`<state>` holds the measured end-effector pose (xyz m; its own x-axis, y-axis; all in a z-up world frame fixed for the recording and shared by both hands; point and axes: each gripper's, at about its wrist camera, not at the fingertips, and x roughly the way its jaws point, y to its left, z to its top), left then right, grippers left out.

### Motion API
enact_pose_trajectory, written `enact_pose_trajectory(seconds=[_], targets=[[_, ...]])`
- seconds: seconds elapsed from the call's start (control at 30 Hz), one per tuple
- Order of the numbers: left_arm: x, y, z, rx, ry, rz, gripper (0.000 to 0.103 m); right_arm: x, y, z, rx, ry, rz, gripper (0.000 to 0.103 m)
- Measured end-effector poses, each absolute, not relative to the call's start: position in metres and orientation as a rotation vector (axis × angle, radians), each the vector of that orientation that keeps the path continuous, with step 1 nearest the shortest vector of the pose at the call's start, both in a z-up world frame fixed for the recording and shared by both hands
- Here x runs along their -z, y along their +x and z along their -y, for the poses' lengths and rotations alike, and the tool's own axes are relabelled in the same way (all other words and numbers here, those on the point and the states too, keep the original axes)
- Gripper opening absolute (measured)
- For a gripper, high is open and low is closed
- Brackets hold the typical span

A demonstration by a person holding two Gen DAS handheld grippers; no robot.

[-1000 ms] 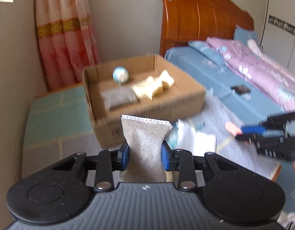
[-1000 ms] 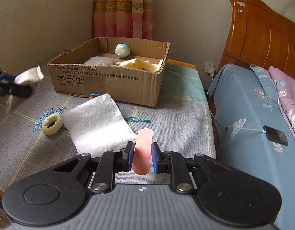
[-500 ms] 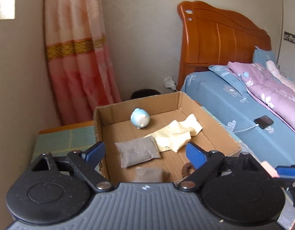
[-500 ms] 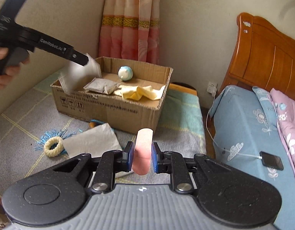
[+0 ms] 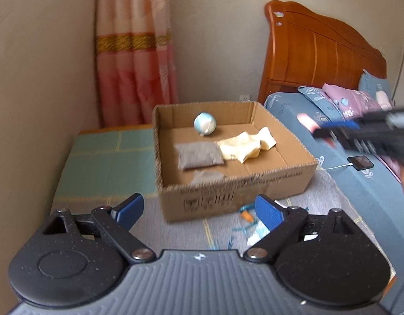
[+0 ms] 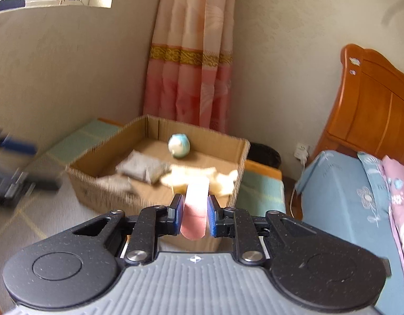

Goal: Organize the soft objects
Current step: 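Lower the pink strip into the box and open the right gripper, then move the left gripper to the cream ring while the right gripper moves to the white cloth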

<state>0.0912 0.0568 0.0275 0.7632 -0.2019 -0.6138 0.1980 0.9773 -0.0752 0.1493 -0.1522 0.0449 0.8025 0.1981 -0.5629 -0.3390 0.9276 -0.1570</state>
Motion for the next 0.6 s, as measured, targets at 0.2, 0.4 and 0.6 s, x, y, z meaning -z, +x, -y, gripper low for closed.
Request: enact_pose_trajectory(seconds=[0.2,0.4,0.6], targets=[[-0.023,0.077,-0.065,0.171,0.013,-0.672,0.095,-0.051,0.195,0.134,-0.284,-0.235,-0.564,0.070],[-0.017,0.074,-0.071,0.171,0.006,-0.685,0.095,-0.043,0.192,0.130,-0.230,-0.208,-0.580,0.098],[-0.010,0.072,-0.071,0.160,0.015,-0.693,0.096,-0.038,0.170,0.128,-0.211,-0.223,-0.626,0.102]])
